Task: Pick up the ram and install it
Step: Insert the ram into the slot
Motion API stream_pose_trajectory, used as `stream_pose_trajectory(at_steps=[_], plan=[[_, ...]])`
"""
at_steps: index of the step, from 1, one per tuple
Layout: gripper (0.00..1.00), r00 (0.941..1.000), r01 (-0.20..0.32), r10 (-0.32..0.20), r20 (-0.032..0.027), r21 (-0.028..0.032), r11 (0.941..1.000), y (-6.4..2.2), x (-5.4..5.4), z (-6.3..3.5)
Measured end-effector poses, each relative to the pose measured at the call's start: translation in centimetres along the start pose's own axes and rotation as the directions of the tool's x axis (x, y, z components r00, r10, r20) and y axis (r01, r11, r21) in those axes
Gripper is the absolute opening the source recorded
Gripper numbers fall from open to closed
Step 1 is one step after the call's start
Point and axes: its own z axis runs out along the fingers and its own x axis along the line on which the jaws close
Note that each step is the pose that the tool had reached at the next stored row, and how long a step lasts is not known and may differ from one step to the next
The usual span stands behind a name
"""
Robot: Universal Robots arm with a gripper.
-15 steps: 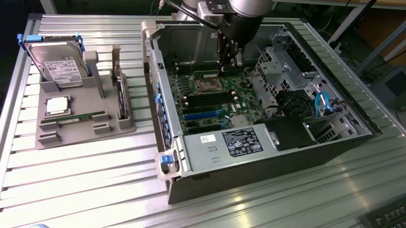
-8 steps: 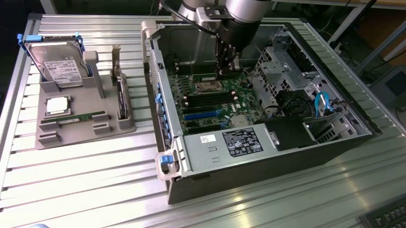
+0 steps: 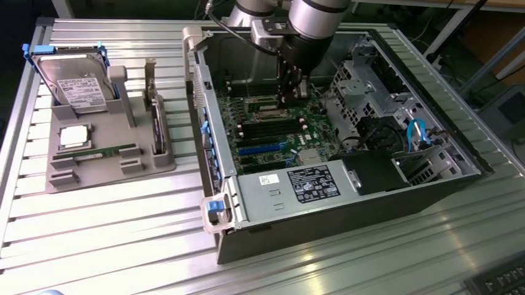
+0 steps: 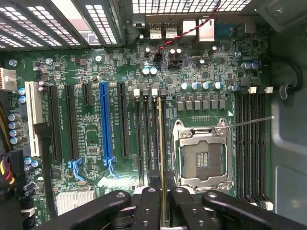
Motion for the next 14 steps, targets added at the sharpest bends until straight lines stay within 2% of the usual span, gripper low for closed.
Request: stream_pose_trajectory(at_steps=[11,14], plan=[[0.14,1.0000,-0.003,0.003,0.0003,0.0003,1.0000,0.02,0.00,0.13],[0.14,1.0000,-0.003,0.003,0.0003,0.0003,1.0000,0.02,0.08,0.42]])
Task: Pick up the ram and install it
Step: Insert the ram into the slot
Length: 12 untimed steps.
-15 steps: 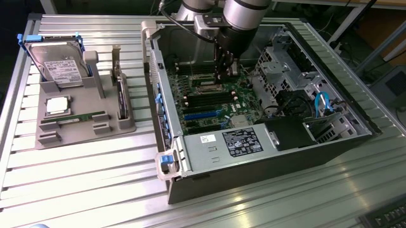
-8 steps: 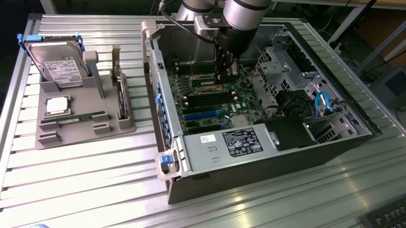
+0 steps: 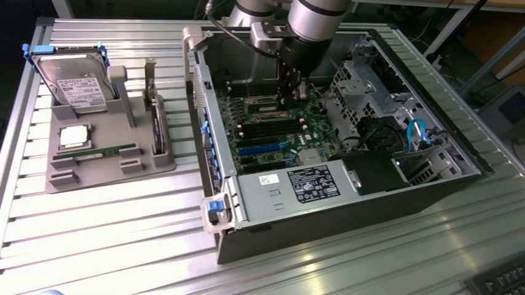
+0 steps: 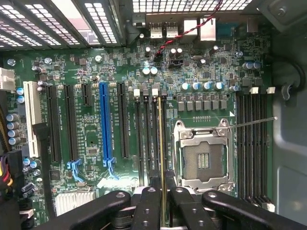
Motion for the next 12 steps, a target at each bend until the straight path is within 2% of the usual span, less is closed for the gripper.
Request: stream_pose_trajectory(at_steps=[7,12], plan=[[0.14,1.0000,0.000,0.000,-0.0002,-0.0001,1.0000,-0.03,0.5,1.08],[0.14,1.0000,0.000,0.000,0.0000,0.0000,1.0000,-0.05,0.8,1.50]])
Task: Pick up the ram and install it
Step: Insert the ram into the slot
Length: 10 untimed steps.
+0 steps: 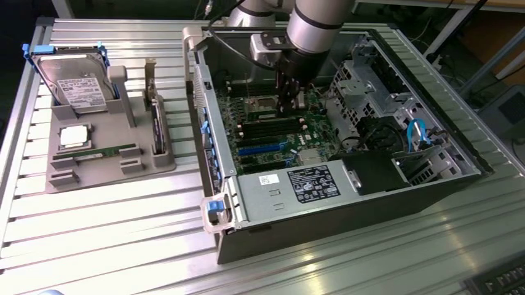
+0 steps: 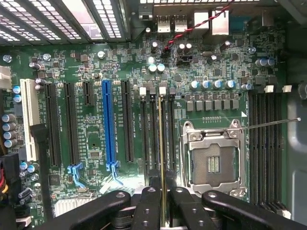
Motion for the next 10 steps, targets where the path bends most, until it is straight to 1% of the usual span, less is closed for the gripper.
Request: stream_pose_trajectory(at_steps=[4,10], plan=[[0.14,1.0000,0.000,0.000,-0.0002,-0.0001,1.0000,-0.02,0.29,0.40],[0.14,1.0000,0.000,0.000,0.0000,0.0000,1.0000,-0.03,0.48,0.75]])
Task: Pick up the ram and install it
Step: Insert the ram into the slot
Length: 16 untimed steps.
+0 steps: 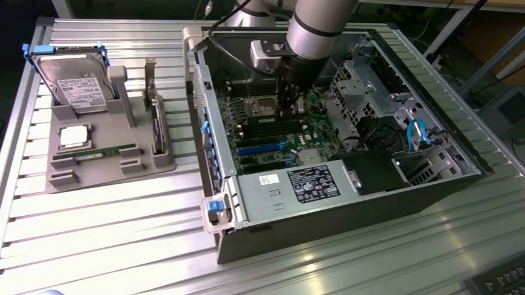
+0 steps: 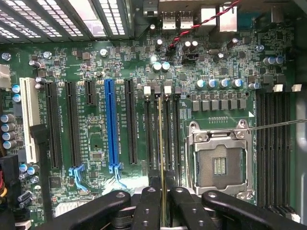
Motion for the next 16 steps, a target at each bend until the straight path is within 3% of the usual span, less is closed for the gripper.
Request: stream_pose_trajectory(at_steps=[16], plan=[[0.14,0.9996,0.027,-0.027,-0.0007,-0.0003,0.9996,-0.01,0.12,0.24]])
